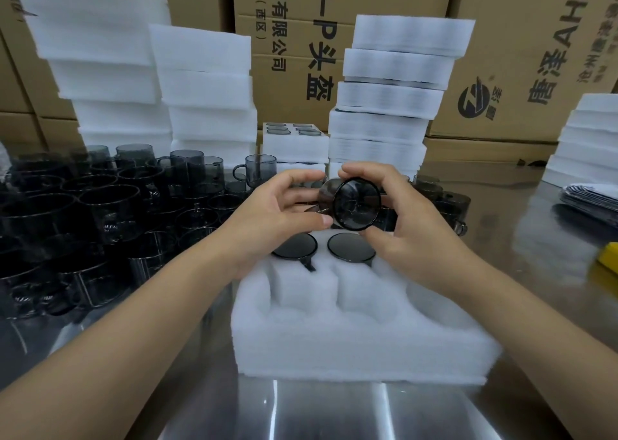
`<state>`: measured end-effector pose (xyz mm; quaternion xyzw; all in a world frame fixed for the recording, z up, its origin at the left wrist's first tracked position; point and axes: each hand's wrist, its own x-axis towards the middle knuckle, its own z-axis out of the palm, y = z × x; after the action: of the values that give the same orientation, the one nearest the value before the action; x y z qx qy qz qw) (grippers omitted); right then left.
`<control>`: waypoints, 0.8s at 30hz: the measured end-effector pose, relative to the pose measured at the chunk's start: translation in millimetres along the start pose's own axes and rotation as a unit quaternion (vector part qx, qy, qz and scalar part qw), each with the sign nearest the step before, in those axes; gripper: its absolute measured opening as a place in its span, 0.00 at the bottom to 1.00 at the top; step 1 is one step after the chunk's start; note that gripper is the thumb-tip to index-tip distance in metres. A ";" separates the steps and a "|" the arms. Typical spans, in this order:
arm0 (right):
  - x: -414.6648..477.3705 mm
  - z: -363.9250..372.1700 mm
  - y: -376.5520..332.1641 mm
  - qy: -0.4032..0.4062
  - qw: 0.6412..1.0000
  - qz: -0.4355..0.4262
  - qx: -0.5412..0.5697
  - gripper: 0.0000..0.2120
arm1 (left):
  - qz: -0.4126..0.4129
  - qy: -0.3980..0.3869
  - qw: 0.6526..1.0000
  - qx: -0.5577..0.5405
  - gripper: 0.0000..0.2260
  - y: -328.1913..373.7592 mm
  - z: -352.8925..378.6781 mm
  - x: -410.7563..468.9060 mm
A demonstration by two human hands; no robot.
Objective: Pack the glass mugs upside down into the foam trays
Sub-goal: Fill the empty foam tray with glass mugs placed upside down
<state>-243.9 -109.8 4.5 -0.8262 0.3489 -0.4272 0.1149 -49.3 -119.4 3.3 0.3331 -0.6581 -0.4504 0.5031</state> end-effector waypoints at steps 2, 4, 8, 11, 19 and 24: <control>-0.9 -0.3 -1.8 -0.004 1.000 -0.002 -0.014 0.36 | 0.004 -0.008 1.000 0.007 0.22 0.1 -1.2 0.2; -0.9 -2.2 -4.4 0.001 1.000 -0.008 -0.022 0.35 | 0.004 -0.013 1.000 -0.001 0.21 2.2 -4.5 1.1; 1.1 -9.9 -17.5 0.004 1.000 -0.018 0.003 0.28 | -0.007 -0.032 0.999 0.007 0.11 13.5 -18.8 3.7; 1.5 -13.3 -29.6 -0.017 0.999 -0.039 0.015 0.22 | -0.035 -0.082 0.996 -0.013 0.02 22.1 -31.5 3.2; -3.1 -5.8 -51.1 -0.124 0.992 0.021 0.021 0.02 | -0.135 -0.189 0.971 0.051 0.06 27.5 -57.1 -1.0; -5.9 6.7 -63.3 -0.136 0.989 0.036 0.052 0.17 | -0.148 -0.198 0.966 0.083 0.10 28.6 -63.6 -2.4</control>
<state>-210.7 -60.3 27.6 -0.8563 0.3372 -0.3238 0.2196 13.0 -123.0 34.6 0.3713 -0.7231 -0.5205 0.2615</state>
